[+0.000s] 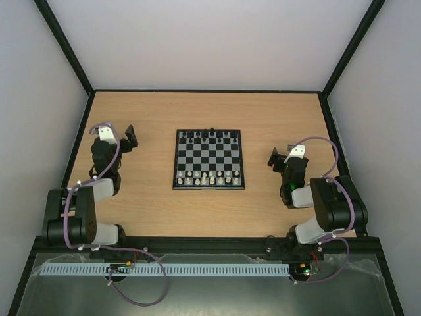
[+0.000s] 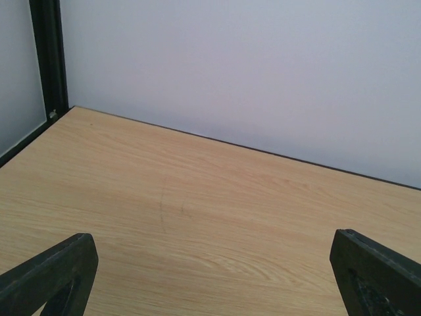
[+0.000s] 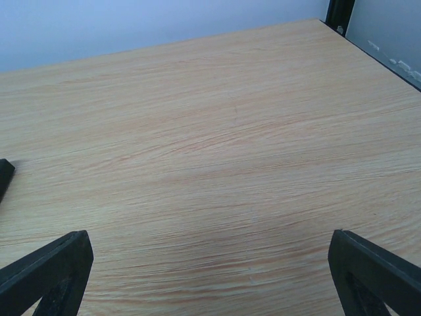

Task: Set up the chess pieces on the board
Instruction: Reset both arms

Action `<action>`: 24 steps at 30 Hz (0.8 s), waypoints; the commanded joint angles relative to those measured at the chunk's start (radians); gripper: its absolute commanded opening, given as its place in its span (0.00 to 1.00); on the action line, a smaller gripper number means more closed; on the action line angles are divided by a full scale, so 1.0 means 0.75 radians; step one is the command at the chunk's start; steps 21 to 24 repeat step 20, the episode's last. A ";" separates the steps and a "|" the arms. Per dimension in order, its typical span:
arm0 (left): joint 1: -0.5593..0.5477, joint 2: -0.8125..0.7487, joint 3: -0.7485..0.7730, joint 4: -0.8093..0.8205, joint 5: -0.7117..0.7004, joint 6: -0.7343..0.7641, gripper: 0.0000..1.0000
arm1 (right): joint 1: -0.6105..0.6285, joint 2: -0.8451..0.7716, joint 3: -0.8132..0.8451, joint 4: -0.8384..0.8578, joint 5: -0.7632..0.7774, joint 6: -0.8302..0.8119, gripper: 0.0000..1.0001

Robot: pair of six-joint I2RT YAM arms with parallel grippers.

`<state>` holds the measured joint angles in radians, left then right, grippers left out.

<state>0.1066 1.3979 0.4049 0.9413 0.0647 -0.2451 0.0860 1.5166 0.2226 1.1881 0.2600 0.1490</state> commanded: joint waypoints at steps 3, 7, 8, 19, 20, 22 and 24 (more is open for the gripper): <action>0.007 -0.143 -0.115 0.043 -0.051 0.024 1.00 | -0.008 0.000 0.003 0.084 -0.014 -0.021 0.99; 0.009 -0.214 -0.176 0.029 -0.097 0.018 0.99 | -0.008 0.002 0.004 0.078 -0.014 -0.020 0.99; 0.008 -0.224 -0.188 0.020 -0.090 0.012 1.00 | -0.008 0.002 0.006 0.076 -0.017 -0.020 0.99; -0.029 -0.126 -0.244 0.118 -0.133 0.017 1.00 | -0.009 0.004 0.007 0.075 -0.017 -0.020 0.99; -0.031 -0.120 -0.242 0.117 -0.134 0.016 1.00 | -0.010 0.001 0.005 0.076 -0.016 -0.020 0.99; -0.031 -0.120 -0.242 0.117 -0.134 0.016 1.00 | -0.010 0.001 0.005 0.076 -0.016 -0.020 0.99; -0.031 -0.120 -0.242 0.117 -0.134 0.016 1.00 | -0.010 0.001 0.005 0.076 -0.016 -0.020 0.99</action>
